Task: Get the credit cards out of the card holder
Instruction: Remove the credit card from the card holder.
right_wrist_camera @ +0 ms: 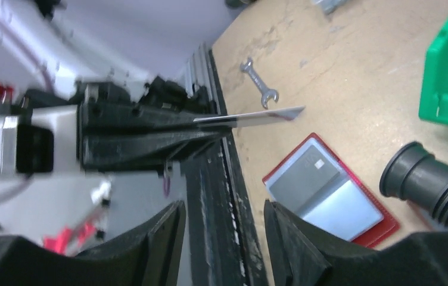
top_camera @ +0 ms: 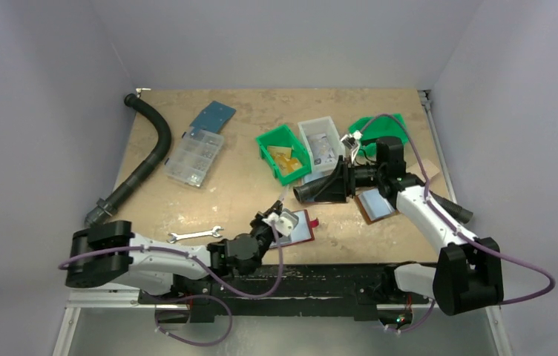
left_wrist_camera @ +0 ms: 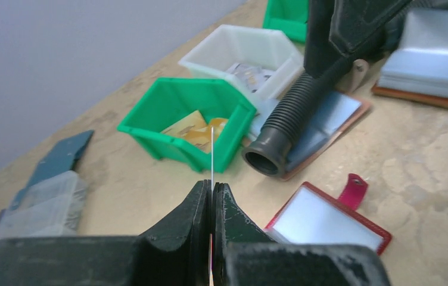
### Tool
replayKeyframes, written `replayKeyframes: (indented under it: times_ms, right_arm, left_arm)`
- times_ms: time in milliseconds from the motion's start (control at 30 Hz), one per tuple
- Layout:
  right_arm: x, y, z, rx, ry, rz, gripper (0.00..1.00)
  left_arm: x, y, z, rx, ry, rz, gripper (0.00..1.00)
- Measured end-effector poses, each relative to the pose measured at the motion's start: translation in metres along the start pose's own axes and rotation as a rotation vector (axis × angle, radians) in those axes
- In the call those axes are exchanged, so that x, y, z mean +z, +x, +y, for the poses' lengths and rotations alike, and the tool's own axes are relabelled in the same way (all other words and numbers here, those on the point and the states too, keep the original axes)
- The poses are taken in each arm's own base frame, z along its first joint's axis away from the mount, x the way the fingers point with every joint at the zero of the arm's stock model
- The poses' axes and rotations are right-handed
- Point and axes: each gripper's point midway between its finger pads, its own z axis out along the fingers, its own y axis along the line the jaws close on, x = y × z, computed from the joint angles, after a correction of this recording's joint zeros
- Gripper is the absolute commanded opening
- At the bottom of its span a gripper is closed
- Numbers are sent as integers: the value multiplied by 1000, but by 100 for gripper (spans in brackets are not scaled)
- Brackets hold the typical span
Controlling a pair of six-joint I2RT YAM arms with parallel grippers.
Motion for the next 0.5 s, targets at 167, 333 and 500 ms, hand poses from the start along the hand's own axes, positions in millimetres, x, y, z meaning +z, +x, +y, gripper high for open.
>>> replayKeyframes:
  times_ms: [167, 333, 500]
  right_arm:
    - [3, -6, -3, 241, 51, -103, 72]
    - [4, -25, -2, 313, 69, -169, 81]
    - [6, -30, -4, 369, 80, -191, 82]
  left_arm:
    - [8, 1, -9, 201, -123, 32, 0]
    - [5, 6, -26, 402, -153, 23, 0]
    - [3, 2, -42, 570, -167, 2, 0]
